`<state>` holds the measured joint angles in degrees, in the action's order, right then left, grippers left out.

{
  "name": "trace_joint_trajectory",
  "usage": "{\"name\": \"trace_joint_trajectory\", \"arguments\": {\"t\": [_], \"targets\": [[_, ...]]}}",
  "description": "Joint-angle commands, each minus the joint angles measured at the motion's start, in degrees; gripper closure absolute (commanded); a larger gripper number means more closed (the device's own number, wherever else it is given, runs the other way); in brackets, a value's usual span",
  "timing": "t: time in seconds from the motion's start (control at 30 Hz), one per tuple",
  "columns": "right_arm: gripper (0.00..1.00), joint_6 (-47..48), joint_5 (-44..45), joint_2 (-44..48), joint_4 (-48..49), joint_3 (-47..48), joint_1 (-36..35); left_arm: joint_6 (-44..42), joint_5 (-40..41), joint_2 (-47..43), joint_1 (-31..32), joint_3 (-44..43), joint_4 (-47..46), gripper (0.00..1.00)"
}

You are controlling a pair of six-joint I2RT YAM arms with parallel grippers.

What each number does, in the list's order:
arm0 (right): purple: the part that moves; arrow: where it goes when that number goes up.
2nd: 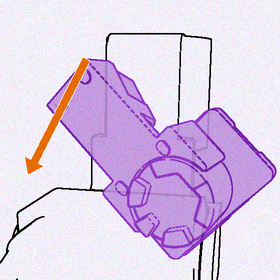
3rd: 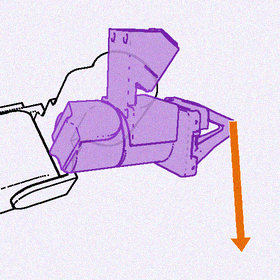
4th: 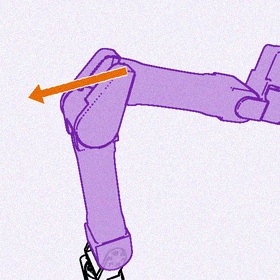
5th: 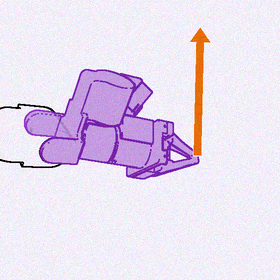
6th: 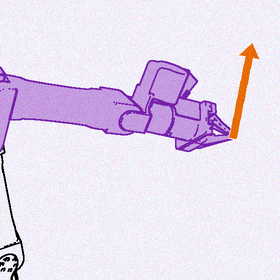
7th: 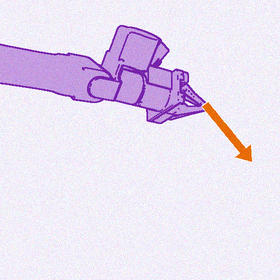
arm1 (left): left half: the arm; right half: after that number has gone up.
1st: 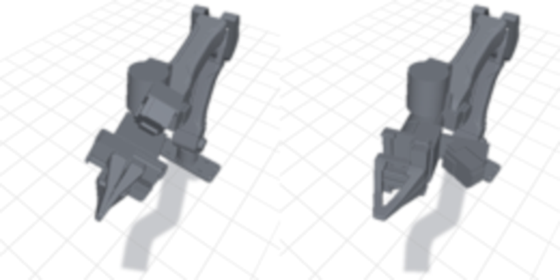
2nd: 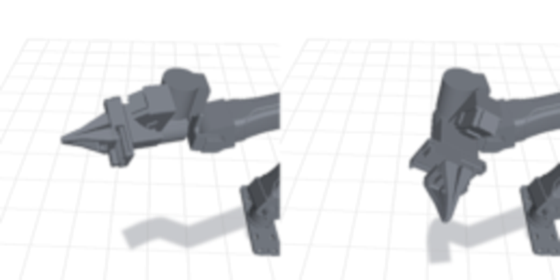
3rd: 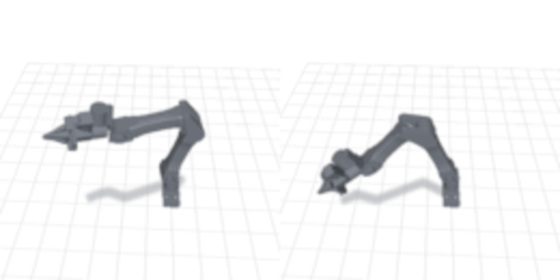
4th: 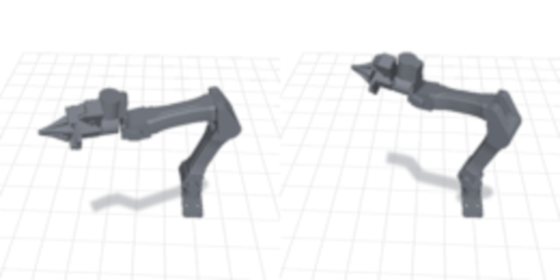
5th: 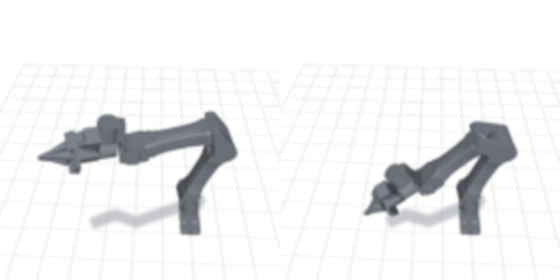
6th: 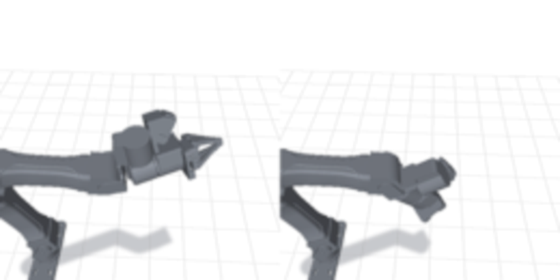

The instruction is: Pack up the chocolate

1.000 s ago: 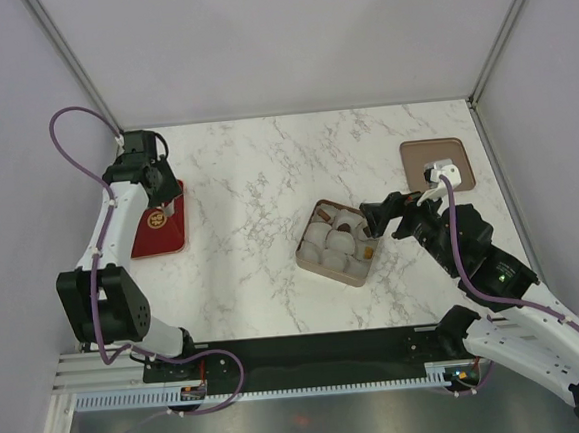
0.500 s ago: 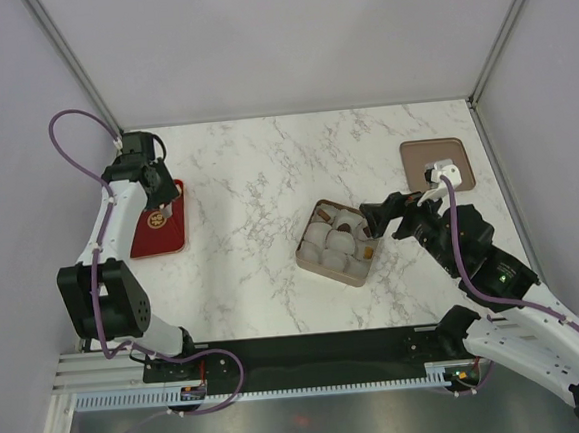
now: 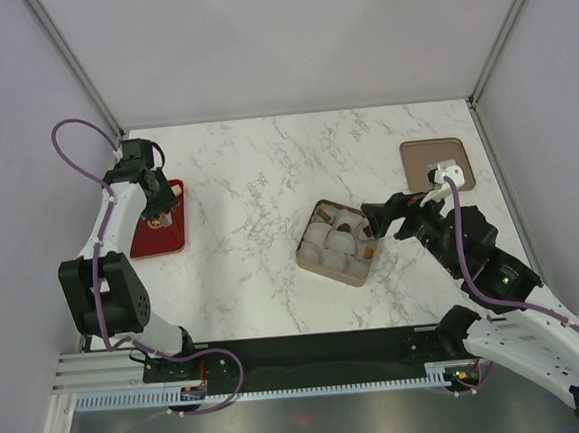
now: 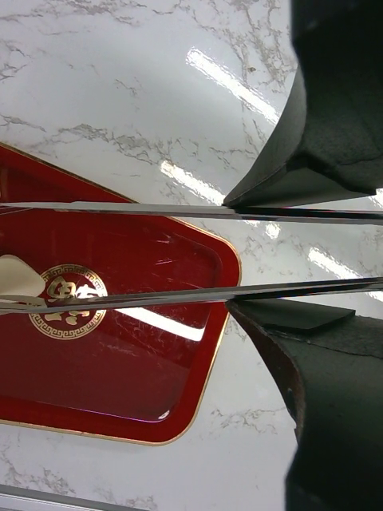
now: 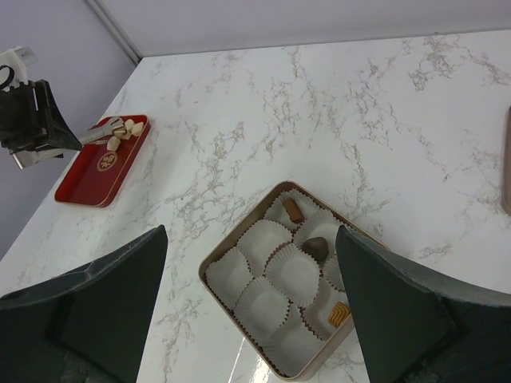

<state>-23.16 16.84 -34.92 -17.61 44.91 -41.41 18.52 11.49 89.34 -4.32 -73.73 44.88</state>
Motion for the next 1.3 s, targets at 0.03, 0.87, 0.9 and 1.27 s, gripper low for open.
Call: {"name": "trace_joint_trajectory", "arguments": {"t": [0.03,0.87,0.9,1.27], "targets": [[0.05,0.22,0.91,0.55,1.08,0.45,0.01,-1.03,0.64,0.83,-0.78,0.08,-0.94,0.47],[0.05,-0.49,-0.76,-0.15,2.14,0.18,0.10,-1.03,0.64,-2.59,-0.78,2.02,-0.94,0.47],[0.05,-0.49,-0.84,-0.15,2.14,0.18,0.10,-1.03,0.64,-2.59,-0.78,2.02,-0.94,0.47],[0.05,-0.75,-1.37,0.02,2.14,0.36,0.10,-0.60,1.69,-3.47,-0.78,2.01,4.80,0.47]]}}
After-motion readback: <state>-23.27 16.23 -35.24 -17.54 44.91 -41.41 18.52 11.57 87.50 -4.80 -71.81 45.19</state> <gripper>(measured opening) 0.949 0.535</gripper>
